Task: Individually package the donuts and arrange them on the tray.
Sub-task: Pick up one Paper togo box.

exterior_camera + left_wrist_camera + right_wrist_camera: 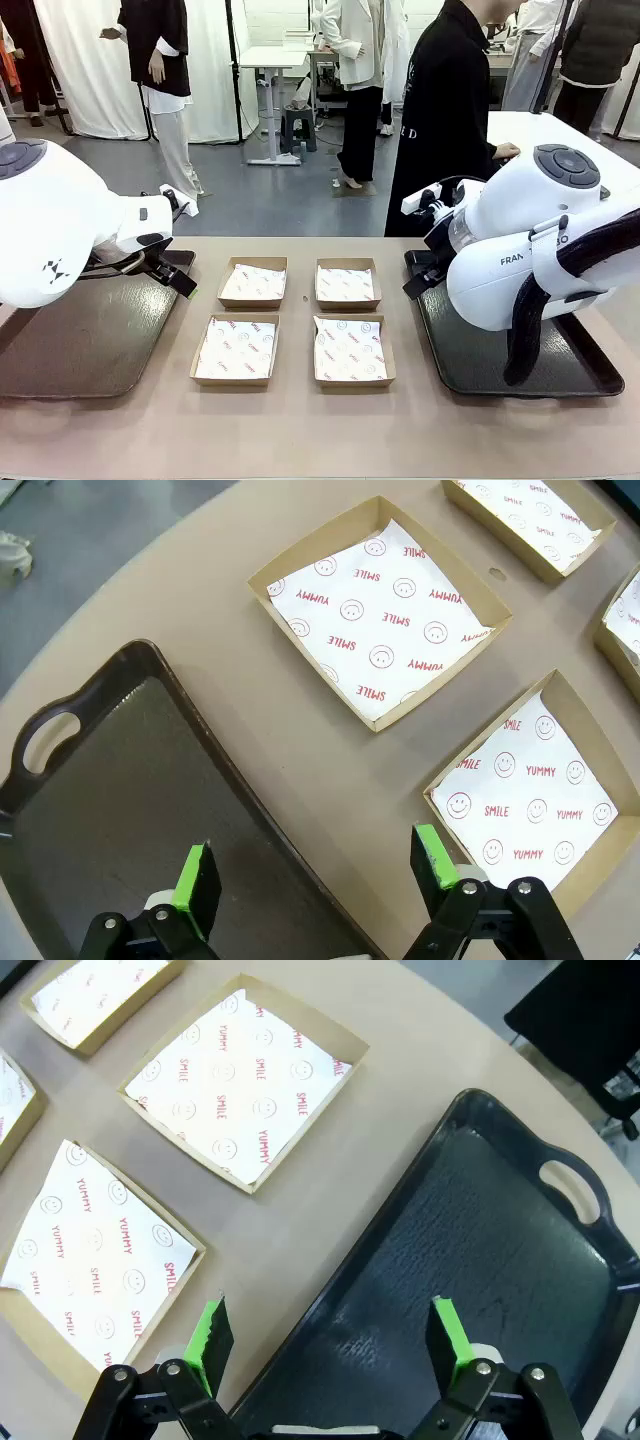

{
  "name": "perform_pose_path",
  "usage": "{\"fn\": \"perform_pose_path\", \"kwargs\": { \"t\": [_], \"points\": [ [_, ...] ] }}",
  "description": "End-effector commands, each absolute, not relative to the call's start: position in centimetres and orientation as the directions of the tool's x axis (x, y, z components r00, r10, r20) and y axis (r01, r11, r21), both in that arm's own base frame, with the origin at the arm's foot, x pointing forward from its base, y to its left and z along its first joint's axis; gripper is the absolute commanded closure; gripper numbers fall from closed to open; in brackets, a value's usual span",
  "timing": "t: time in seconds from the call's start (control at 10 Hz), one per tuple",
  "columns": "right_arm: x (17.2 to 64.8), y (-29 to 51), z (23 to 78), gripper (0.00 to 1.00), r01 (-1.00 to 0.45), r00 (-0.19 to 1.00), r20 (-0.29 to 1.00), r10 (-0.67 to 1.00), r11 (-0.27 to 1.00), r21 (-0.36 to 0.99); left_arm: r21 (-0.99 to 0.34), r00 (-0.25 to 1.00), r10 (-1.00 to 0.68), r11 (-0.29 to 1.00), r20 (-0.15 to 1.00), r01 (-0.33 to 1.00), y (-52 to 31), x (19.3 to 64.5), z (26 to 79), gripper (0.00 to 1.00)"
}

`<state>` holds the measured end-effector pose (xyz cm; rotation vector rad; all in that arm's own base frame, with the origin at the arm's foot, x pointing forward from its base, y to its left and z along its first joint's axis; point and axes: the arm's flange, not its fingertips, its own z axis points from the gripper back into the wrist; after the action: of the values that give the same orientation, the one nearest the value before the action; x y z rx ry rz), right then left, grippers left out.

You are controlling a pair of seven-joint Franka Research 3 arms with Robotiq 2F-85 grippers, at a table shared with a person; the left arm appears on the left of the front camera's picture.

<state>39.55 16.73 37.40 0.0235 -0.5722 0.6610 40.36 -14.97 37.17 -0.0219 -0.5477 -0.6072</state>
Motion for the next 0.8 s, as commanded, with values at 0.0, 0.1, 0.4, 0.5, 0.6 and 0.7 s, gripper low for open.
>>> {"fn": "perform_pose_path", "kwargs": {
  "t": [0.0, 0.1, 0.4, 0.5, 0.6, 0.7],
  "points": [
    [39.55, 16.73, 37.40, 0.00, -0.586, 0.641, 0.509, 0.574, 0.795, -0.157, 0.138, 0.684, -0.536, 0.825, 0.495, 0.548, -14.98, 40.35, 37.17, 0.00],
    [39.55, 16.73, 37.40, 0.00, -0.586, 0.641, 0.509, 0.574, 0.795, -0.157, 0.138, 0.684, -0.536, 0.825, 0.495, 0.548, -14.98, 40.35, 37.17, 0.00],
    [39.55, 16.73, 37.40, 0.00, -0.586, 0.641, 0.509, 0.574, 0.795, -0.157, 0.138, 0.684, -0.536, 0.825, 0.495, 0.548, -14.98, 40.35, 37.17, 0.00],
    [39.55, 16.73, 37.40, 0.00, -0.586, 0.641, 0.509, 0.574, 0.795, -0.157, 0.138, 0.684, -0.536, 0.825, 0.495, 0.548, -14.98, 40.35, 37.17, 0.00],
    [39.55, 16.73, 37.40, 0.00, -0.586, 0.641, 0.509, 0.574, 0.795, -0.157, 0.138, 0.684, -0.536, 0.825, 0.495, 0.548, -14.98, 40.35, 37.17, 0.00],
    [39.55, 16.73, 37.40, 0.00, -0.586, 0.641, 0.509, 0.574, 0.795, -0.157, 0.138, 0.684, -0.536, 0.825, 0.495, 0.548, -14.98, 40.35, 37.17, 0.00]
  ]
}}
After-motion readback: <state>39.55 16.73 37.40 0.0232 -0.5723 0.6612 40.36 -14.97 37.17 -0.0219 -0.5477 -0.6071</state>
